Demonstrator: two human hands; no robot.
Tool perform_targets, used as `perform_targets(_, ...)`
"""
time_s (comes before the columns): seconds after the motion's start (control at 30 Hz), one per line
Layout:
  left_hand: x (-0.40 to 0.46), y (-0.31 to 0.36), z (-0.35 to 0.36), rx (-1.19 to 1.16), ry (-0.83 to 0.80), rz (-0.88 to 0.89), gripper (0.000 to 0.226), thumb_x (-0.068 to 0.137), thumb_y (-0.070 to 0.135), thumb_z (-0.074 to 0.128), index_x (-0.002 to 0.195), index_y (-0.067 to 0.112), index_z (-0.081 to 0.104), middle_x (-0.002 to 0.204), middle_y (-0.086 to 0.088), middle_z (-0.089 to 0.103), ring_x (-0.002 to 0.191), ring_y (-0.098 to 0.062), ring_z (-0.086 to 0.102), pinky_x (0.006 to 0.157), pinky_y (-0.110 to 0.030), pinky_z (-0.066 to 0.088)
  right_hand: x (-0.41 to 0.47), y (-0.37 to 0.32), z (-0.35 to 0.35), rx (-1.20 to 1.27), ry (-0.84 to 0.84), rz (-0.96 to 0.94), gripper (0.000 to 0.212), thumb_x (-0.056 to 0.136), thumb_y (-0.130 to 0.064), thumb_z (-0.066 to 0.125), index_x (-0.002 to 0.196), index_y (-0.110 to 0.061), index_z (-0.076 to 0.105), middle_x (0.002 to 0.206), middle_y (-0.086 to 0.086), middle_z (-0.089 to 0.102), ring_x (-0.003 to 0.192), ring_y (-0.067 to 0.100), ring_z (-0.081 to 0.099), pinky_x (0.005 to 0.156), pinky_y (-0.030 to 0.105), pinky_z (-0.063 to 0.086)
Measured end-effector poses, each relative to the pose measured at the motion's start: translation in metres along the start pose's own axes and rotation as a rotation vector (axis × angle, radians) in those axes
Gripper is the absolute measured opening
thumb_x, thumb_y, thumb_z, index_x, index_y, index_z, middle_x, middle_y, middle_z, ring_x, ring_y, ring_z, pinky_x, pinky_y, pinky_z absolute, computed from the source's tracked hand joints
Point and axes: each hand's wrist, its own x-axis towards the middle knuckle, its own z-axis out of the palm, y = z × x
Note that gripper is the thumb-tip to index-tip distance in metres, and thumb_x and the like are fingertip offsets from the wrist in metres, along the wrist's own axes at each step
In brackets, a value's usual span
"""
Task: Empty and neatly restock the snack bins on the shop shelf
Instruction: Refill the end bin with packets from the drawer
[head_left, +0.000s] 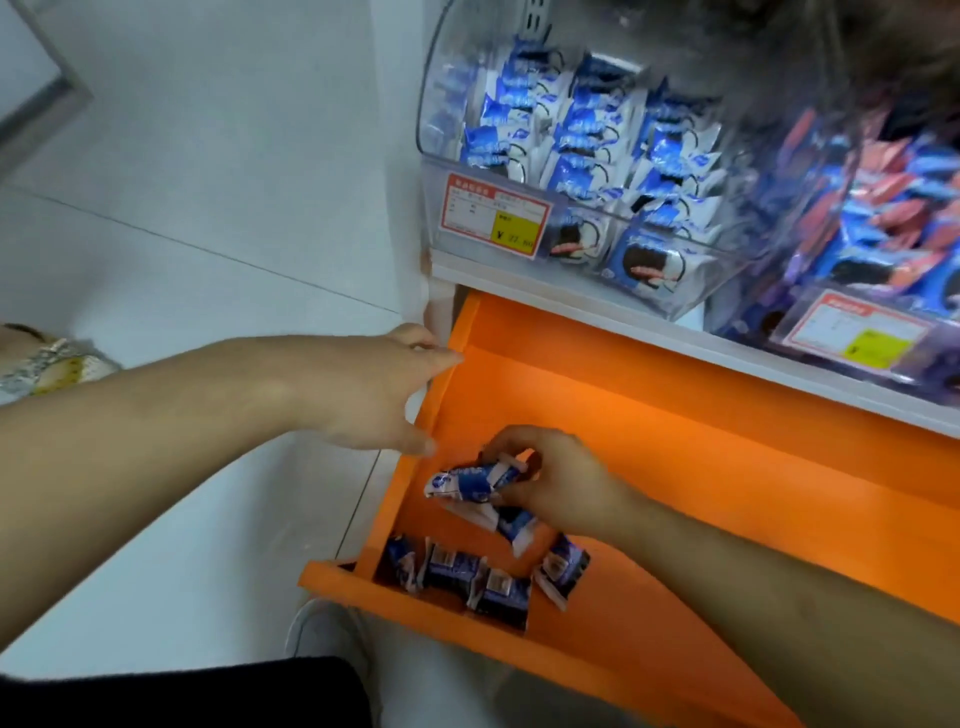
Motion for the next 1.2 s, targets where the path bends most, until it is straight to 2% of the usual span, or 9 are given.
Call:
perform_targets(0.1, -0.011, 0.028, -0.026, -0.144, 0.070, 0.019, 0.069, 0.091, 0.070, 0.057, 0.152, 0.040, 0.043, 0.153, 0.012, 0.045, 0.128, -0.007, 0.054, 0.109, -0.030, 0.046, -0.039, -0.038, -0.053, 0.100, 0.111, -0.060, 0.033, 0.083, -0.016, 0.088, 0.106, -0.034, 0.072, 0.114, -0.012, 0.068, 0.084, 0.015, 0.068, 0.069, 0.034, 0.059)
perform_targets(0.2, -0.026, 0.056, -0.034, -0.584, 0.071, 0.010, 0.073, 0.078, 0.077, 0.058, 0.143, 0.043, 0.054, 0.146, 0.015, 0.054, 0.125, -0.007, 0.058, 0.108, -0.036, 0.051, -0.077, -0.076, -0.094, 0.145, 0.235, -0.128, 0.034, 0.083, -0.013, 0.089, 0.105, -0.034, 0.072, 0.109, -0.008, 0.070, 0.086, 0.025, 0.066, 0.071, 0.040, 0.060)
perform_targets(0.3, -0.045, 0.087, -0.039, -1.194, -0.092, 0.081, 0.048, 0.089, 0.048, 0.070, 0.132, 0.027, 0.065, 0.132, -0.003, 0.070, 0.114, -0.031, 0.071, 0.101, -0.052, 0.057, -0.107, -0.103, -0.118, 0.187, 0.390, -0.196, 0.042, 0.080, -0.015, 0.091, 0.107, -0.038, 0.069, 0.106, -0.011, 0.069, 0.083, 0.023, 0.064, 0.076, 0.043, 0.059)
perform_targets(0.37, -0.057, 0.103, -0.045, -1.348, -0.077, 0.189, 0.034, 0.097, 0.026, 0.068, 0.130, 0.017, 0.069, 0.124, -0.014, 0.074, 0.111, -0.038, 0.072, 0.098, -0.052, 0.058, -0.124, -0.114, -0.128, 0.203, 0.458, -0.224, 0.048, 0.081, -0.019, 0.090, 0.115, -0.043, 0.064, 0.108, -0.015, 0.066, 0.086, 0.018, 0.064, 0.076, 0.039, 0.059)
perform_targets(0.53, -0.075, 0.118, -0.051, -1.463, 0.161, 0.183, 0.035, 0.085, 0.016, 0.078, 0.119, 0.014, 0.076, 0.115, -0.017, 0.076, 0.107, -0.034, 0.074, 0.091, -0.052, 0.060, -0.142, -0.126, -0.143, 0.288, 0.475, -0.115, 0.058, 0.082, -0.028, 0.089, 0.127, -0.043, 0.055, 0.105, -0.019, 0.063, 0.096, 0.008, 0.067, 0.078, 0.031, 0.059)
perform_targets(0.7, -0.083, 0.114, -0.057, -1.573, 0.287, 0.167, 0.033, 0.077, 0.015, 0.080, 0.110, 0.010, 0.080, 0.114, -0.018, 0.076, 0.100, -0.036, 0.075, 0.093, -0.056, 0.059, -0.140, -0.130, -0.145, 0.281, 0.392, -0.136, 0.011, 0.091, -0.029, 0.082, 0.100, -0.026, 0.078, 0.100, -0.010, 0.075, 0.094, 0.004, 0.068, 0.077, 0.024, 0.055)
perform_targets(0.87, -0.072, 0.108, -0.065, -1.611, 0.389, 0.105, 0.040, 0.085, 0.024, 0.073, 0.118, 0.002, 0.072, 0.107, -0.023, 0.077, 0.094, -0.036, 0.076, 0.077, -0.043, 0.066, -0.143, -0.133, -0.169, 0.477, 0.569, -0.261, 0.022, 0.087, -0.010, 0.084, 0.080, -0.015, 0.063, 0.060, -0.015, 0.051, 0.055, 0.007, 0.047, 0.054, 0.014, 0.039)
perform_targets(1.03, -0.061, 0.113, -0.063, -1.539, 0.375, 0.108, 0.046, 0.082, 0.024, 0.078, 0.125, 0.010, 0.067, 0.104, -0.019, 0.078, 0.090, -0.033, 0.077, 0.066, -0.039, 0.063, -0.141, -0.136, -0.183, 0.267, 0.749, -0.259, 0.022, 0.088, -0.035, 0.082, 0.093, -0.026, 0.063, 0.078, -0.012, 0.055, 0.056, 0.021, 0.046, 0.050, 0.033, 0.046)
perform_targets(1.2, -0.056, 0.126, -0.054, -1.613, 0.356, 0.193, 0.045, 0.084, 0.018, 0.079, 0.128, 0.024, 0.068, 0.116, -0.017, 0.075, 0.099, -0.039, 0.076, 0.078, -0.050, 0.063, -0.134, -0.146, -0.165, 0.050, 0.763, -0.319, 0.029, 0.087, -0.025, 0.085, 0.107, -0.040, 0.070, 0.108, -0.019, 0.066, 0.086, 0.006, 0.068, 0.067, 0.014, 0.049)
